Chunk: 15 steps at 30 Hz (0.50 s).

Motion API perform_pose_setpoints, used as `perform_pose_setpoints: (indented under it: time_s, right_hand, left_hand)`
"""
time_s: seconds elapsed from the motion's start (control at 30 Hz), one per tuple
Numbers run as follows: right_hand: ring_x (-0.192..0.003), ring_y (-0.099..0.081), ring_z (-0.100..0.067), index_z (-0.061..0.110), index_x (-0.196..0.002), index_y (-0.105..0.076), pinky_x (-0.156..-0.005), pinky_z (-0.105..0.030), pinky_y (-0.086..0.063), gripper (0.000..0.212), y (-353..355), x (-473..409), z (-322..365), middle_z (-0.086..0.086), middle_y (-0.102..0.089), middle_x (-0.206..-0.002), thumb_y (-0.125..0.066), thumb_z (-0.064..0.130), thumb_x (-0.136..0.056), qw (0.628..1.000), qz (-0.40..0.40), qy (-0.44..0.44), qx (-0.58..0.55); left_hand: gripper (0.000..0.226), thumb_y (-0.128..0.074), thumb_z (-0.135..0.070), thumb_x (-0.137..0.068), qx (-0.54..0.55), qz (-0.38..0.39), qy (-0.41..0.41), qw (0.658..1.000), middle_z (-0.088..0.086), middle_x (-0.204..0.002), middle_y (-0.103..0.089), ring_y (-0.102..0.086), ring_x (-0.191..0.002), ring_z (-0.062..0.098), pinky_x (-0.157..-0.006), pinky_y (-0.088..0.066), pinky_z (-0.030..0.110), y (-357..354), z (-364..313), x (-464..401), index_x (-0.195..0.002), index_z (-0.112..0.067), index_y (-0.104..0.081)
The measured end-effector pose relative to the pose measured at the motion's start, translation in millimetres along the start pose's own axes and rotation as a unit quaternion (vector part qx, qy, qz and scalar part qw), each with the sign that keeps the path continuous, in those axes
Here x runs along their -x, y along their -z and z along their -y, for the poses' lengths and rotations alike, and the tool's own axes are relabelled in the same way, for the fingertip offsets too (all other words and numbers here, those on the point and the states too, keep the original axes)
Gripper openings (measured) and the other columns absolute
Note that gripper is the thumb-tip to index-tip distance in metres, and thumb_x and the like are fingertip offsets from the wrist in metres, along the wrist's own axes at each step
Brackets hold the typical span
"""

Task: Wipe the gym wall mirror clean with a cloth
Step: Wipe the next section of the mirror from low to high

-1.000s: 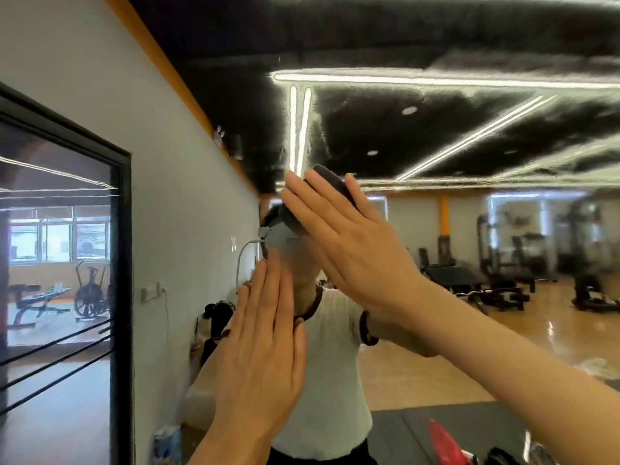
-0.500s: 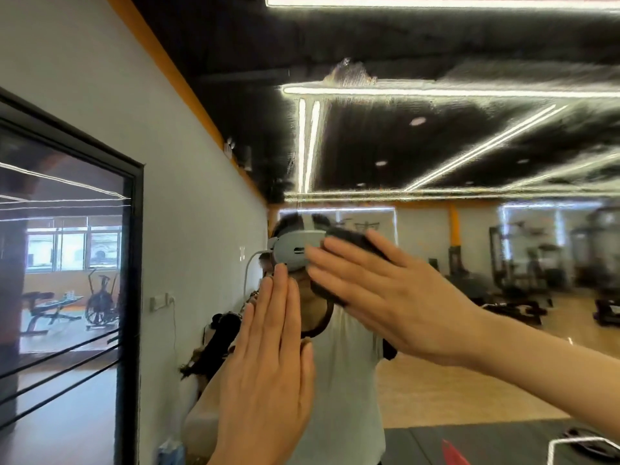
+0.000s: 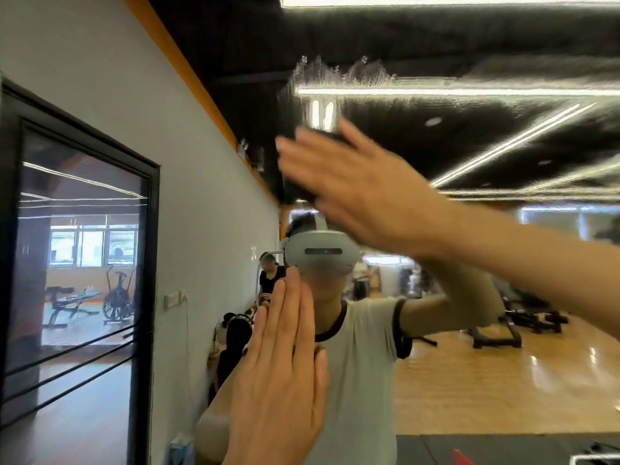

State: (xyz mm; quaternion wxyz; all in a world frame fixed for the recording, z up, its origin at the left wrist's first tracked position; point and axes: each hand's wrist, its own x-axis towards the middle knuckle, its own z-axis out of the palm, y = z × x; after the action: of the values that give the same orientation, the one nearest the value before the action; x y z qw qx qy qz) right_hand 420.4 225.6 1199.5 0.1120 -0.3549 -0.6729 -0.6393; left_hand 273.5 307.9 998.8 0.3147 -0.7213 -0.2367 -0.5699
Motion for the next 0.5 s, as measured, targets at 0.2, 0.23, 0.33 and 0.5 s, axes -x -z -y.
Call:
perform_pose_setpoints:
  time_s: [0.2,0.23,0.33,0.5]
  right_hand:
    - [-0.155,-0.013,-0.02,0.016,-0.158,-0.027,-0.127,-0.042,-0.003,0.053,-3,81,41,-0.005,-0.022,-0.166,-0.031,0.03,-0.107,0.994,0.062,0.092,-0.001]
    - [-0.154,-0.014,-0.021,0.016,-0.157,-0.028,-0.126,-0.042,-0.002,0.052,-2,63,33,-0.006,-0.024,-0.165,-0.029,0.031,-0.107,0.994,0.058,0.088,-0.02]
    - [-0.154,-0.016,-0.022,0.013,-0.158,-0.028,-0.126,-0.044,-0.001,0.055,1,-8,2,-0.007,-0.023,-0.165,-0.025,0.033,-0.106,0.999,0.008,0.009,-0.033]
    - [-0.155,-0.014,-0.023,0.011,-0.159,-0.024,-0.124,-0.041,0.002,0.057,9,-29,-63,-0.008,-0.019,-0.167,-0.025,0.03,-0.105,0.976,-0.081,-0.201,0.005]
  left_hand:
    - [0.06,-0.022,-0.031,-0.106,-0.01,-0.007,0.005,1.0,0.021,-0.165,-0.016,-0.014,-0.153,0.031,-0.125,-0.008,0.038,-1,0,1,-0.155,0.004,-0.021]
    - [0.061,-0.026,-0.03,-0.104,-0.01,-0.01,0.003,1.0,0.02,-0.164,-0.017,-0.016,-0.153,0.031,-0.125,-0.009,0.038,-2,0,1,-0.154,0.004,-0.022]
    - [0.059,-0.017,-0.032,-0.107,-0.016,-0.015,-0.004,1.0,0.019,-0.163,-0.019,-0.014,-0.152,0.03,-0.123,-0.011,0.039,-3,2,0,-0.154,0.004,-0.02]
    - [0.061,-0.014,-0.033,-0.107,-0.03,-0.027,-0.013,0.999,0.018,-0.165,-0.013,-0.007,-0.155,0.027,-0.124,-0.009,0.039,-7,4,-2,-0.159,-0.002,-0.009]
